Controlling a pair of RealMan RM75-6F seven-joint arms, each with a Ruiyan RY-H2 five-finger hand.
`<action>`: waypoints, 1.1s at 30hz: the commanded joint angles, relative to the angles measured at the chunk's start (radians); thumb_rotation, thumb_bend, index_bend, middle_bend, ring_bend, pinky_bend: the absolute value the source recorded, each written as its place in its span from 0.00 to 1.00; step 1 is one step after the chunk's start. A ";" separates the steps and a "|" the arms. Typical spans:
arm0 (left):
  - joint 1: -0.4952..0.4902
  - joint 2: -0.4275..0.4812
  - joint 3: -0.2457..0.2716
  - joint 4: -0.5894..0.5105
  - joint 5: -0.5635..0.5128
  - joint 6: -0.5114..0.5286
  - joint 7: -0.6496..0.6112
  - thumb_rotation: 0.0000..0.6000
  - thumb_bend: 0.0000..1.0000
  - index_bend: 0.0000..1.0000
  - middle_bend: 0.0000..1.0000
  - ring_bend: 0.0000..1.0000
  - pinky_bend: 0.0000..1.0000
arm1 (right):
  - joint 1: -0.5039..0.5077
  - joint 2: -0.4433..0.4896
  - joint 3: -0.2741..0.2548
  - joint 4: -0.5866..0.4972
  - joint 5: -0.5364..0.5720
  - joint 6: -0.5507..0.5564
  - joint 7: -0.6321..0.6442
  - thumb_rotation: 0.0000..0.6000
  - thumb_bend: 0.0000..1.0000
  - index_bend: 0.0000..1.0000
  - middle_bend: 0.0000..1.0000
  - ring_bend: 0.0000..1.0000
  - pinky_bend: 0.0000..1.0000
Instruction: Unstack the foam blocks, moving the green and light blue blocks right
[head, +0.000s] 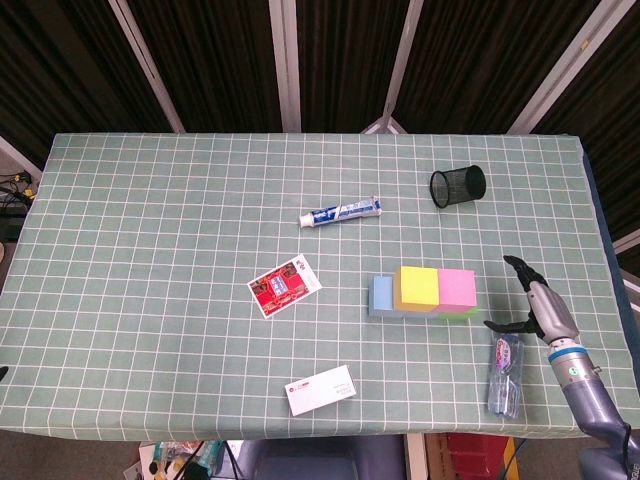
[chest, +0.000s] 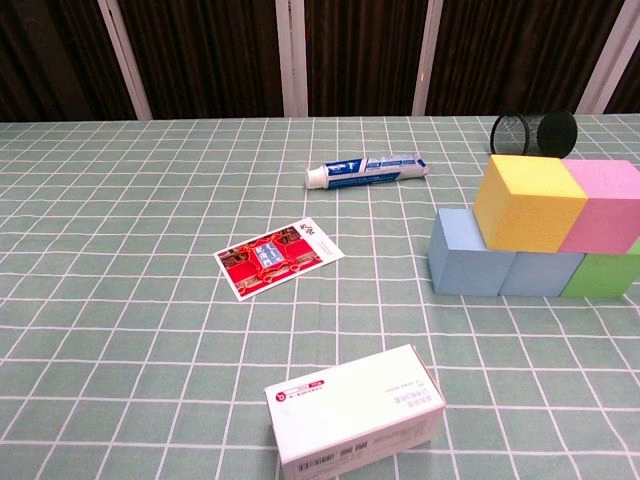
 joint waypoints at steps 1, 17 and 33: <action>-0.001 -0.001 0.000 -0.002 0.000 -0.001 0.005 1.00 0.18 0.19 0.00 0.00 0.00 | 0.026 -0.027 -0.003 0.028 0.018 -0.041 -0.022 1.00 0.10 0.04 0.04 0.02 0.00; 0.001 -0.004 -0.002 -0.007 -0.007 -0.001 0.021 1.00 0.18 0.19 0.00 0.00 0.00 | 0.078 -0.151 0.010 0.146 0.050 -0.080 -0.045 1.00 0.10 0.04 0.14 0.04 0.00; -0.003 -0.006 -0.005 -0.011 -0.013 -0.009 0.029 1.00 0.18 0.19 0.00 0.00 0.00 | 0.085 -0.215 0.035 0.188 0.072 -0.046 -0.055 1.00 0.14 0.57 0.52 0.28 0.00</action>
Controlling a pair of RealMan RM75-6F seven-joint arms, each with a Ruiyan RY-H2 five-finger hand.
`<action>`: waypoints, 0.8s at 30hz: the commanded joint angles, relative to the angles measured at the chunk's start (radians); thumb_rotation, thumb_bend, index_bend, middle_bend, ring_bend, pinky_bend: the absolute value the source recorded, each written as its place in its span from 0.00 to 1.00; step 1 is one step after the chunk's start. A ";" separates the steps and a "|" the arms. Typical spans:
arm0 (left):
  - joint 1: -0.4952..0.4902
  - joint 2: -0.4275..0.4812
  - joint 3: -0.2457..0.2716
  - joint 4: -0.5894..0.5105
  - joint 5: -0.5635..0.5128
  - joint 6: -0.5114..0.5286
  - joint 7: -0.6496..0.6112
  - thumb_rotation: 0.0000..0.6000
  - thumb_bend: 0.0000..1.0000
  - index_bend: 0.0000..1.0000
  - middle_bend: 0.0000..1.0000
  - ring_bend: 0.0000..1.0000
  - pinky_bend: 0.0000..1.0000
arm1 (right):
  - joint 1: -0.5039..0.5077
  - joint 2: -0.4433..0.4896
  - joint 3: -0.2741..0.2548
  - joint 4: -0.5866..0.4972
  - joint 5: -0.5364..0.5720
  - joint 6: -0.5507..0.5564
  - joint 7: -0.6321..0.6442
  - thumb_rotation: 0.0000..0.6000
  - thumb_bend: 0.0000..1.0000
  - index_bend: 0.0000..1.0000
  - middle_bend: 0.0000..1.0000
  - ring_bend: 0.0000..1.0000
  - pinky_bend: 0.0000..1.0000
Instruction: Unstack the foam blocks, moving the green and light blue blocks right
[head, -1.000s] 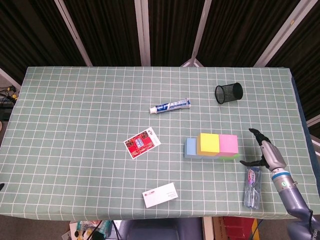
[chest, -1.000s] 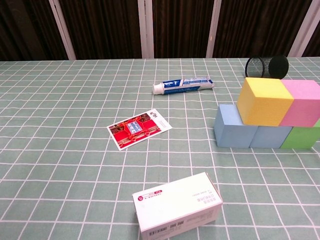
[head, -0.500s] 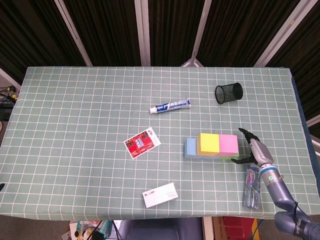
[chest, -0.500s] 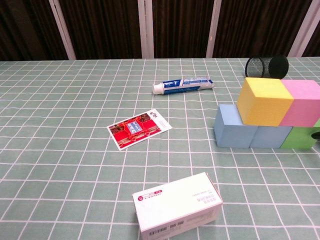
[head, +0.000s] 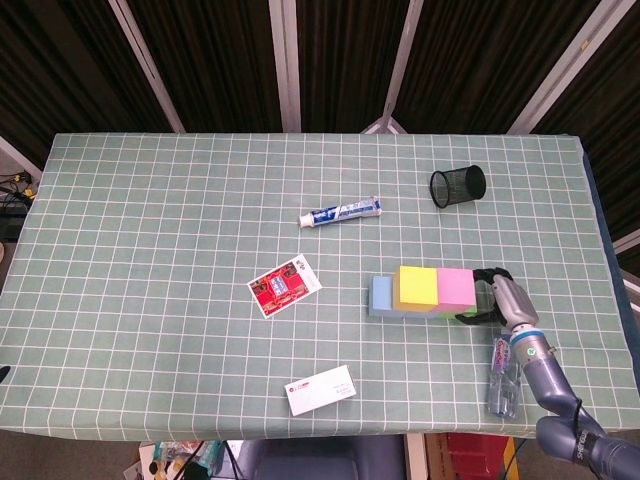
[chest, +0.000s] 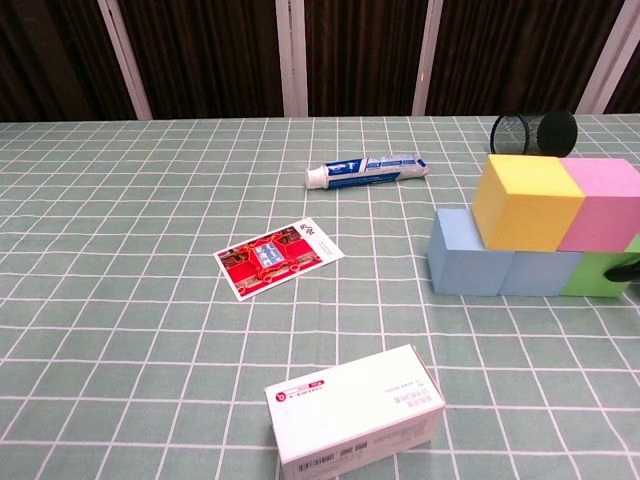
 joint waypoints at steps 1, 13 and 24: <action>0.000 0.001 0.000 -0.001 -0.001 -0.001 0.000 1.00 0.18 0.19 0.00 0.00 0.00 | -0.010 -0.017 0.021 0.005 -0.006 0.046 0.024 1.00 0.15 0.61 0.54 0.30 0.00; 0.001 0.000 0.002 -0.003 0.004 0.001 0.003 1.00 0.18 0.19 0.00 0.00 0.00 | -0.023 -0.028 0.053 0.052 0.032 0.066 0.056 1.00 0.18 0.66 0.57 0.33 0.00; 0.001 0.000 0.003 -0.002 0.006 0.001 0.001 1.00 0.18 0.19 0.00 0.00 0.00 | 0.034 -0.038 0.160 0.133 0.337 0.064 -0.252 1.00 0.18 0.66 0.58 0.33 0.00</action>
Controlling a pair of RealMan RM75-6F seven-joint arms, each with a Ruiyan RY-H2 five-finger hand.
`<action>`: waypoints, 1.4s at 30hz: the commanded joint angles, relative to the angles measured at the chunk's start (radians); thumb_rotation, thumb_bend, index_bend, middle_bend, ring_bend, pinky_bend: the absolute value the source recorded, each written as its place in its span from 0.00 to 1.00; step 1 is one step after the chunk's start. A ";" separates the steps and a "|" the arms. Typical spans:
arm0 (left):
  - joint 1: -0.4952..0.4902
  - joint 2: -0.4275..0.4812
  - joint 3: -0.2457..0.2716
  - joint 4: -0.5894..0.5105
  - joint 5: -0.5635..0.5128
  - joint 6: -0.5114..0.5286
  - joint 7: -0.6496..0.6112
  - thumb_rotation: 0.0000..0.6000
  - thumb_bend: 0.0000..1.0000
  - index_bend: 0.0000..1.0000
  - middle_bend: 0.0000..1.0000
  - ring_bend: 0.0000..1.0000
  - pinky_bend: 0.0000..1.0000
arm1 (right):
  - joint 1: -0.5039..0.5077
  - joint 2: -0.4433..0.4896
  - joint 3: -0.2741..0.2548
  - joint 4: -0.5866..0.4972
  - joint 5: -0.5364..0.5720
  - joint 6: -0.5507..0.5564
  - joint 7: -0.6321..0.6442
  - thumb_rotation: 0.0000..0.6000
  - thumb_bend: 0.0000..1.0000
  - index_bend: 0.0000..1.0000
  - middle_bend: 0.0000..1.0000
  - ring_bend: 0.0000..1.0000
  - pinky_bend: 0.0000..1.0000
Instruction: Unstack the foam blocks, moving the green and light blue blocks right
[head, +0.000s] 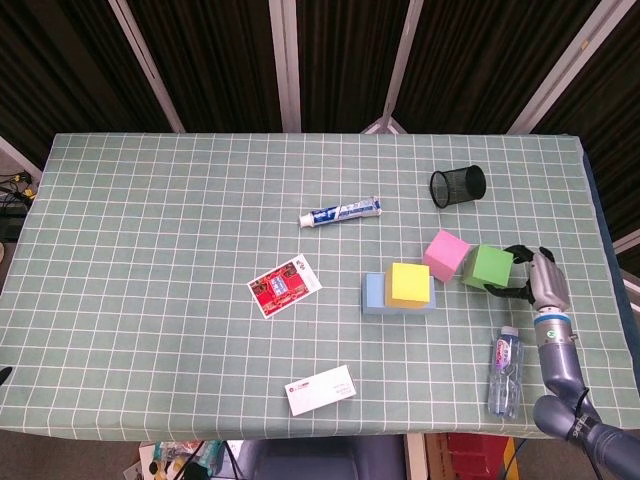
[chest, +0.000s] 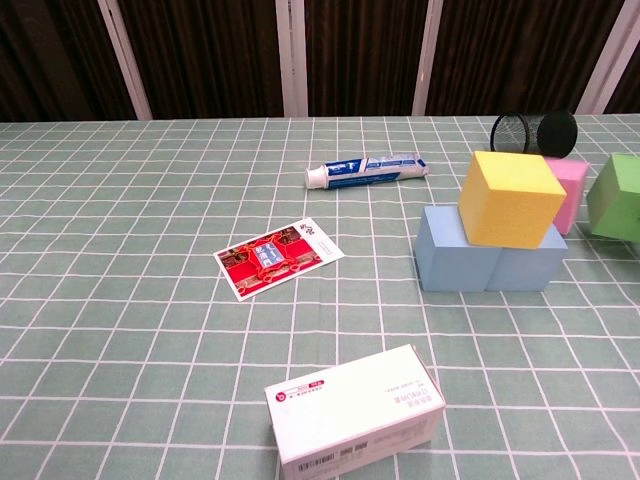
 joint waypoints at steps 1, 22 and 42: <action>0.000 0.000 0.000 0.000 -0.001 -0.001 0.001 1.00 0.18 0.19 0.00 0.00 0.00 | 0.027 0.010 0.056 0.013 0.126 -0.006 -0.102 1.00 0.18 0.66 0.58 0.33 0.00; 0.002 0.000 0.002 0.000 0.005 0.004 -0.001 1.00 0.18 0.19 0.00 0.00 0.00 | 0.031 0.019 0.029 0.098 0.131 -0.106 -0.130 1.00 0.18 0.39 0.37 0.20 0.00; 0.000 0.001 0.006 -0.002 0.010 -0.002 0.000 1.00 0.18 0.19 0.00 0.00 0.00 | -0.129 0.376 -0.061 -0.402 -0.041 -0.071 -0.065 1.00 0.17 0.00 0.09 0.13 0.01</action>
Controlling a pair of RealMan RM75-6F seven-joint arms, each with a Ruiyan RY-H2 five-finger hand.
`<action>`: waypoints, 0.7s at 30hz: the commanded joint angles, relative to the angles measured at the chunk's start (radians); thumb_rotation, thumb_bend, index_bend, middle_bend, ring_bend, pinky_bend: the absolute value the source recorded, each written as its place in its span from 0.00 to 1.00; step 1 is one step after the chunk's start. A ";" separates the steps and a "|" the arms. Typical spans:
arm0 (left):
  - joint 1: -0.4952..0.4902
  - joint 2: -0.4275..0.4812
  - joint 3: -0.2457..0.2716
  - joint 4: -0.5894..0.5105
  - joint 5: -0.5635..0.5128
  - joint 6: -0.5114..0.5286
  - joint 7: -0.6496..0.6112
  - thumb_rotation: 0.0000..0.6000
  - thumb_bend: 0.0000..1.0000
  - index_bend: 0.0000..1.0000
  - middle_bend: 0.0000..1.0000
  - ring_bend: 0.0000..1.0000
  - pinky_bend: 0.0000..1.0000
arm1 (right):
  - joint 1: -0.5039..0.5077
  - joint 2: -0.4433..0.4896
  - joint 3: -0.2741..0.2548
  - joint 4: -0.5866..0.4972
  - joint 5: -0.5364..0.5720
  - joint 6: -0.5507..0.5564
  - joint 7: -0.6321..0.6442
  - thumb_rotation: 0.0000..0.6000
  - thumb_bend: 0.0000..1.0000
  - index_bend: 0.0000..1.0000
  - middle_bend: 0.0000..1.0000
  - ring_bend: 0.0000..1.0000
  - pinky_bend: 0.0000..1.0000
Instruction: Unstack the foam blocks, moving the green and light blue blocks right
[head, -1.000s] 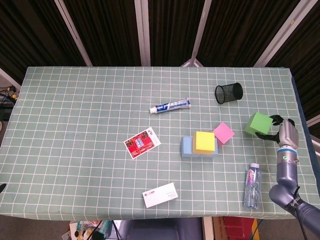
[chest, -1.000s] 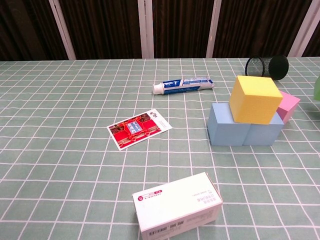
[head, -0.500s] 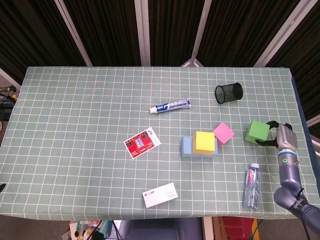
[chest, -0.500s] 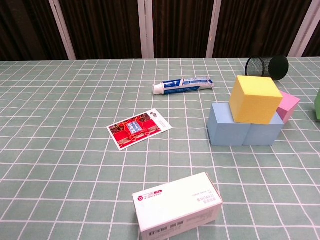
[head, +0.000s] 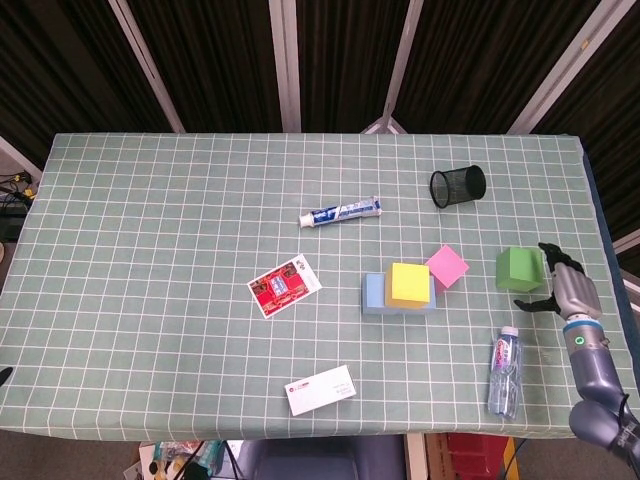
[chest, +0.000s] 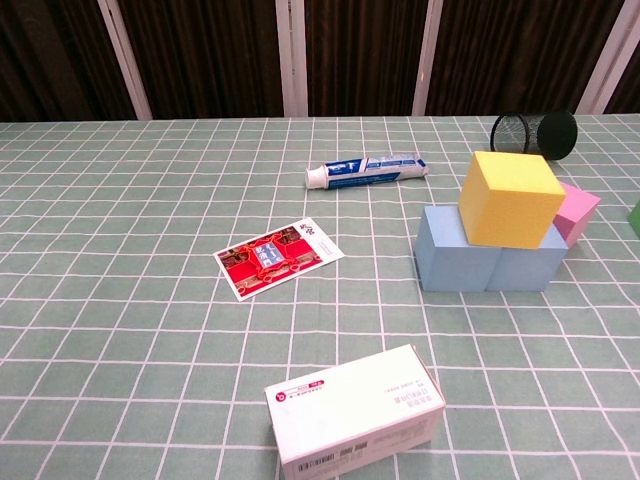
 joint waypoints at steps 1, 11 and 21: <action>0.000 0.002 0.002 0.000 0.004 -0.001 -0.006 1.00 0.18 0.19 0.00 0.00 0.00 | -0.106 0.143 -0.022 -0.168 -0.167 0.031 0.173 1.00 0.17 0.00 0.10 0.15 0.02; 0.003 0.007 0.006 0.004 0.009 0.000 -0.023 1.00 0.18 0.19 0.00 0.00 0.00 | -0.215 0.222 -0.114 -0.214 -0.547 0.151 0.487 1.00 0.17 0.09 0.17 0.20 0.14; 0.003 0.009 0.005 0.004 0.007 0.001 -0.028 1.00 0.18 0.19 0.00 0.00 0.00 | -0.189 0.189 -0.190 -0.202 -0.700 0.169 0.545 1.00 0.17 0.24 0.24 0.24 0.18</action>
